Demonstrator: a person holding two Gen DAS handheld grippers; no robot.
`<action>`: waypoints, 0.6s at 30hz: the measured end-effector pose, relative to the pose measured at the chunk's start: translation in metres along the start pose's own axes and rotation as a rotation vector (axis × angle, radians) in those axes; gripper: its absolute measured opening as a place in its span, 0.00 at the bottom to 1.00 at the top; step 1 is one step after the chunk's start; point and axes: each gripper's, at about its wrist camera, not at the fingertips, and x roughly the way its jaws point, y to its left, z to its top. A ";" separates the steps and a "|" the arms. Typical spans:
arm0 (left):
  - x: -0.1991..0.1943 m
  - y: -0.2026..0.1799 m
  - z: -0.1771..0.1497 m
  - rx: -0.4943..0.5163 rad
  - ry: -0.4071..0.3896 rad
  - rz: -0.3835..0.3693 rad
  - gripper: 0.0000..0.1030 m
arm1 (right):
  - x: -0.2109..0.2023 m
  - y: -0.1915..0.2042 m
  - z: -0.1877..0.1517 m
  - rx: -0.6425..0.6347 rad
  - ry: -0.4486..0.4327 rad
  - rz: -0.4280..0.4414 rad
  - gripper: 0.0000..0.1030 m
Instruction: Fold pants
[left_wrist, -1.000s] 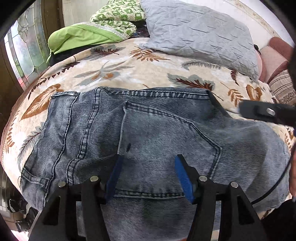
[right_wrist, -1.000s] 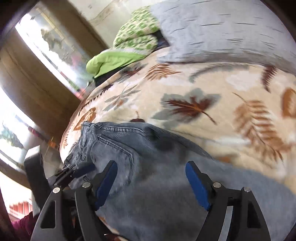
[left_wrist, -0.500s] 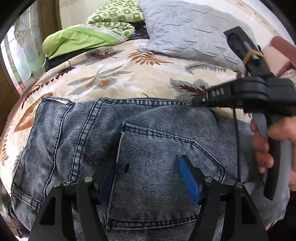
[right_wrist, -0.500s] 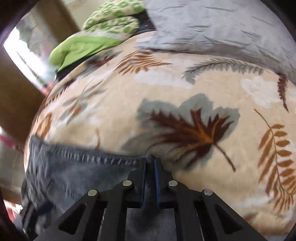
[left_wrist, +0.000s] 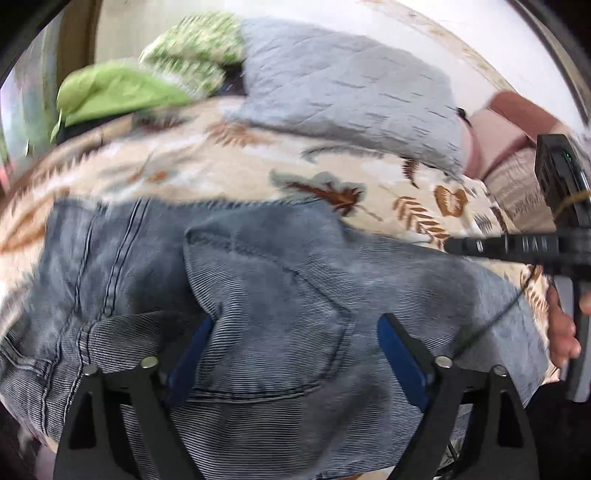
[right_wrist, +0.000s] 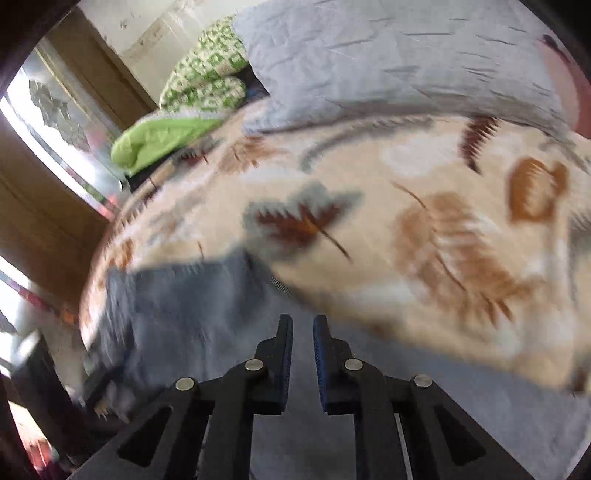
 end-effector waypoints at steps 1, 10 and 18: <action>-0.001 -0.006 -0.001 0.025 -0.010 0.016 0.90 | -0.004 -0.004 -0.010 -0.008 0.004 -0.027 0.14; 0.040 -0.017 -0.004 0.076 0.129 0.207 0.97 | 0.016 -0.049 -0.057 0.079 0.015 -0.029 0.13; -0.003 -0.040 -0.001 0.162 -0.169 0.313 0.97 | -0.041 -0.073 -0.078 0.140 -0.099 -0.001 0.13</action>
